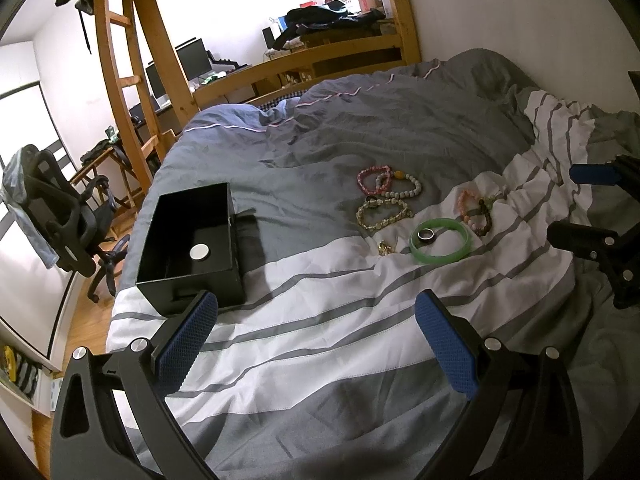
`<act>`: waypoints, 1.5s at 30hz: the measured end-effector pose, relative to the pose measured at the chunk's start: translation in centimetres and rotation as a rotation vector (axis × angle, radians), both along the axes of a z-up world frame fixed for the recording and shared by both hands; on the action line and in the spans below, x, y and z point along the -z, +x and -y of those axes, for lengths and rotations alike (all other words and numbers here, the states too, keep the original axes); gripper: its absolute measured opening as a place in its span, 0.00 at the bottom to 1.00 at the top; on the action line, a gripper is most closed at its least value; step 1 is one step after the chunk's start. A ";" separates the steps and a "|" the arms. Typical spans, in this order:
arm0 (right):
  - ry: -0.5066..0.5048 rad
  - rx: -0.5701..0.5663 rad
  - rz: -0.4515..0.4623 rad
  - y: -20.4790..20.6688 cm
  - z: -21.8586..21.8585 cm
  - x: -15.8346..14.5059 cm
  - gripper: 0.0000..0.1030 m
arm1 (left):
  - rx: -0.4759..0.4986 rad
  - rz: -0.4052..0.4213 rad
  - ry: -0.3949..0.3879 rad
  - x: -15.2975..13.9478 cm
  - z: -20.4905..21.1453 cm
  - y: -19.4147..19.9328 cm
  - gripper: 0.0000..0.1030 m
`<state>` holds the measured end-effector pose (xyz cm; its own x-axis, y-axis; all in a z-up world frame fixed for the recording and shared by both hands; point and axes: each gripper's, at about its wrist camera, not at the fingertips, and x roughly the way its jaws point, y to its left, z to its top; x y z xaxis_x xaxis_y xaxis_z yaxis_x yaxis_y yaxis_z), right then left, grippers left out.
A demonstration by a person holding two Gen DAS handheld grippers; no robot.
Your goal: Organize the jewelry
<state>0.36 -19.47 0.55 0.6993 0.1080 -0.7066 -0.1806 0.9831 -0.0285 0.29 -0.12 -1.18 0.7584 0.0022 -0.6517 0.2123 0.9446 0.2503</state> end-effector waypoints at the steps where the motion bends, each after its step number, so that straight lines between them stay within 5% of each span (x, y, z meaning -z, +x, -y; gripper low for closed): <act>1: -0.001 -0.001 -0.002 0.0 0.0 0.1 0.97 | 0.003 -0.005 0.002 0.1 0.1 0.3 0.95; 16: 0.055 0.028 -0.077 3.3 1.2 2.1 0.97 | 0.060 -0.096 -0.051 2.2 2.2 6.3 0.95; 21: 0.066 0.042 -0.148 5.7 1.5 4.0 0.76 | 0.068 -0.108 -0.118 3.2 3.4 10.1 0.95; 31: 0.185 0.148 -0.316 9.6 4.2 8.8 0.64 | 0.105 -0.184 -0.108 8.3 6.7 16.6 0.87; 40: 0.159 0.159 -0.315 12.0 3.8 10.6 0.28 | 0.094 -0.252 -0.138 10.0 6.5 19.3 0.47; 45: 0.176 0.155 -0.278 11.6 4.2 9.6 0.13 | 0.083 -0.264 -0.177 9.7 5.8 19.4 0.15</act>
<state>11.96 -23.64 -9.08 0.5006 0.1529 -0.8520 -0.0059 0.9849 0.1733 19.73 -5.87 -10.84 0.5560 -0.1833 -0.8107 0.3256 0.9455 0.0095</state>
